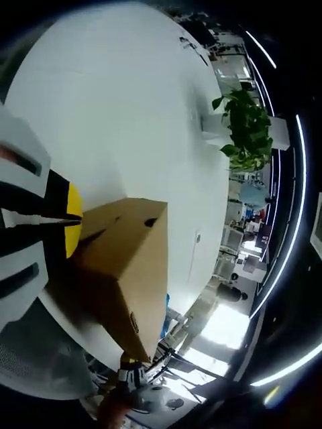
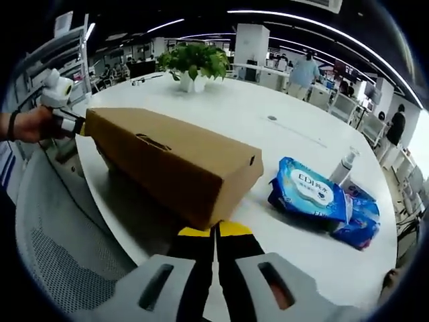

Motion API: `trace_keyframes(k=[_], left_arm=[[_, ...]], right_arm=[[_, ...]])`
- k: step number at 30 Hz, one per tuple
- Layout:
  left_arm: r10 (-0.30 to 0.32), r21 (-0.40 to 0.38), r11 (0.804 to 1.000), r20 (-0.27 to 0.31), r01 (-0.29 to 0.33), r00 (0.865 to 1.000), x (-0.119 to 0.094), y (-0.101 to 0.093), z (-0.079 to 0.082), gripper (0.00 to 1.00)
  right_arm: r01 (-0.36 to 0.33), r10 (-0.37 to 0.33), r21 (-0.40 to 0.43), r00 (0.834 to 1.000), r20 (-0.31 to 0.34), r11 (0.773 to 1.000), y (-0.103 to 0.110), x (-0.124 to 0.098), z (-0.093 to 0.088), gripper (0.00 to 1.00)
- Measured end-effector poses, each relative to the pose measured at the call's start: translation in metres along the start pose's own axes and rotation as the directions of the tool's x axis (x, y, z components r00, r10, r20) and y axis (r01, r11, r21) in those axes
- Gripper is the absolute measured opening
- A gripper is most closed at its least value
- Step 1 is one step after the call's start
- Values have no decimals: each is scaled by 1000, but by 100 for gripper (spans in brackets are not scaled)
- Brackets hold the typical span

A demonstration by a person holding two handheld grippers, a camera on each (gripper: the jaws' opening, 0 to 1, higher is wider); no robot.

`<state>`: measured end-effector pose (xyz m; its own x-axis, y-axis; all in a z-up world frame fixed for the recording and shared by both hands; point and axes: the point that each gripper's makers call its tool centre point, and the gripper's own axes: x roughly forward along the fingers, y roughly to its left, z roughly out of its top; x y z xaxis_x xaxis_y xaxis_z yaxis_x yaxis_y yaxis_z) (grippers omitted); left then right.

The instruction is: Operate the shoe box by opening the lid, removing the specified soft item, and placing it in the target area until the item is outside and the box remains undamaged.

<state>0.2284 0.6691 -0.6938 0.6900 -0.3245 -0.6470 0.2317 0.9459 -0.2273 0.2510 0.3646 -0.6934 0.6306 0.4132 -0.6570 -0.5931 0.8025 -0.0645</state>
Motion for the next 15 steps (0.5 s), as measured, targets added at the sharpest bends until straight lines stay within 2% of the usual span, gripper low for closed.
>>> trace_keyframes(k=[4,6,15], left_arm=[[3,-9,1000,-4,-3,1000,0,0,-2,1],[2,-17,1000,-9,-2,1000,1,1,-5,1],[2,-10,1000,-49,-3,999,8,1,-12,1]], right_arm=[[14,-14,8,1000,6,1000,-3,-2,-1,0],[11,-11,24,1000,-14,1000,-2,-1,-12,0],[7,-6,29,999,-46,1000,0,6,-28,0]])
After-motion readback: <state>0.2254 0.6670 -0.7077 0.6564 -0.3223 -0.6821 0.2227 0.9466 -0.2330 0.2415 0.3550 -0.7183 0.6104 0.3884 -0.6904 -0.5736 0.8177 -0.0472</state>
